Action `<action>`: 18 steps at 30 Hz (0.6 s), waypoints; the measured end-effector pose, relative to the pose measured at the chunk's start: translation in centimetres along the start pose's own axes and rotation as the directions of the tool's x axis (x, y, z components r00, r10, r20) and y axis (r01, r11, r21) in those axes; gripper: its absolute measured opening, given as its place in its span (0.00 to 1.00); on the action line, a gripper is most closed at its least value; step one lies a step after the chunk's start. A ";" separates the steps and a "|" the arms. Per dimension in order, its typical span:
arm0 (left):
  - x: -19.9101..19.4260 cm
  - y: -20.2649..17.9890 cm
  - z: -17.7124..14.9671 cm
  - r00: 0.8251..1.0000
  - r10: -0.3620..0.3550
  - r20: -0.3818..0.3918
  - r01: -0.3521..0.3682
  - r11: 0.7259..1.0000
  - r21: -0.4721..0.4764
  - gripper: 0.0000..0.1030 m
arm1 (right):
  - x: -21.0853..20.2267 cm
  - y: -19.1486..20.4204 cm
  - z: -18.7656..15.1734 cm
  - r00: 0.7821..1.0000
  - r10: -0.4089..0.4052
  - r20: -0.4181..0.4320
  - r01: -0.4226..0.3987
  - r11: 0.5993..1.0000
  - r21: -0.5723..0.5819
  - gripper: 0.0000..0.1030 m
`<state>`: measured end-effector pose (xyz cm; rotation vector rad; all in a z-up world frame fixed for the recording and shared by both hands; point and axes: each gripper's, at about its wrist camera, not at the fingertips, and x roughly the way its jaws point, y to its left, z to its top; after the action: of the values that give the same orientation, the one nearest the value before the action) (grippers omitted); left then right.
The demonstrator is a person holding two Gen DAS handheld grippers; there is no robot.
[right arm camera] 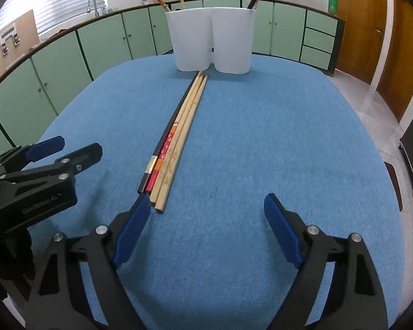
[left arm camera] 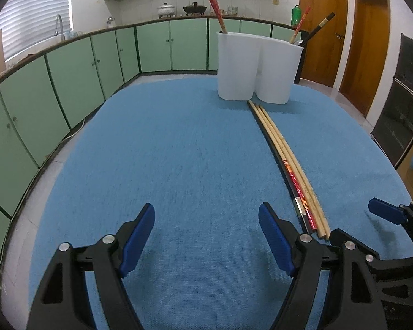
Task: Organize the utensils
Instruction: 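Grasp a plain wooden chopstick with the right tool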
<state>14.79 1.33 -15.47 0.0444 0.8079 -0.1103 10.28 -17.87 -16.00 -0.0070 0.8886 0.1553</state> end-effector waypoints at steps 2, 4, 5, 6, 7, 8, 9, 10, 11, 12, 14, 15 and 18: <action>-0.1 0.0 0.1 1.000 0.000 0.004 0.000 1.000 -0.001 0.74 | 0.0 -0.2 0.1 1.000 -0.002 -0.002 0.002 1.000 0.004 0.78; -0.1 0.0 0.1 1.000 0.001 0.006 -0.001 1.000 -0.001 0.74 | 0.2 -0.1 0.1 1.000 -0.006 -0.010 0.006 1.000 -0.001 0.76; -0.1 0.0 0.1 1.000 0.001 0.006 -0.001 1.000 -0.002 0.74 | 0.4 0.0 0.2 1.000 -0.007 -0.016 0.007 1.000 -0.006 0.76; -0.1 0.0 0.2 1.000 0.001 0.007 0.000 1.000 -0.003 0.74 | 0.5 0.2 0.2 1.000 -0.008 -0.020 0.008 1.000 -0.011 0.75; -0.1 0.0 0.2 1.000 0.000 0.008 0.000 1.000 -0.003 0.74 | 0.6 0.1 0.3 1.000 -0.009 -0.023 0.009 1.000 -0.014 0.75; -0.2 0.1 0.1 1.000 0.001 0.009 -0.001 1.000 -0.003 0.74 | 0.7 0.1 0.3 1.000 -0.010 -0.025 0.010 1.000 -0.016 0.75; -0.2 0.1 0.1 1.000 0.001 0.009 -0.001 1.000 -0.004 0.74 | 0.8 0.1 0.4 0.999 -0.013 -0.030 0.013 1.000 -0.015 0.75; -0.1 0.1 0.1 1.000 0.001 0.008 -0.001 1.000 -0.004 0.74 | 0.9 0.0 0.4 0.999 -0.013 -0.030 0.013 1.000 -0.011 0.75; -0.1 0.1 0.1 1.000 0.001 0.008 -0.001 1.000 -0.006 0.74 | 0.9 -0.1 0.4 0.999 -0.016 -0.029 0.016 1.000 -0.003 0.75; -0.1 0.1 0.1 1.000 0.001 0.007 -0.001 1.000 -0.007 0.74 | 0.9 -0.3 0.5 0.999 -0.021 -0.030 0.021 1.000 0.008 0.75; -0.1 0.2 0.1 1.000 0.000 0.005 0.000 1.000 -0.008 0.74 | 1.0 -0.7 0.3 0.999 -0.027 -0.029 0.027 0.999 0.027 0.73; -0.1 0.2 0.1 1.000 0.000 0.003 0.000 1.000 -0.008 0.74 | 0.9 -1.0 0.3 0.999 -0.037 -0.026 0.038 0.998 0.041 0.72; 0.1 0.2 0.1 1.000 0.000 -0.003 0.000 1.000 -0.011 0.74 | 0.7 -1.5 0.2 0.999 -0.050 -0.022 0.051 0.997 0.063 0.71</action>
<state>14.94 1.52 -15.45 0.0340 0.8111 -0.1059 11.12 -19.28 -16.53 0.0279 0.9124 0.0803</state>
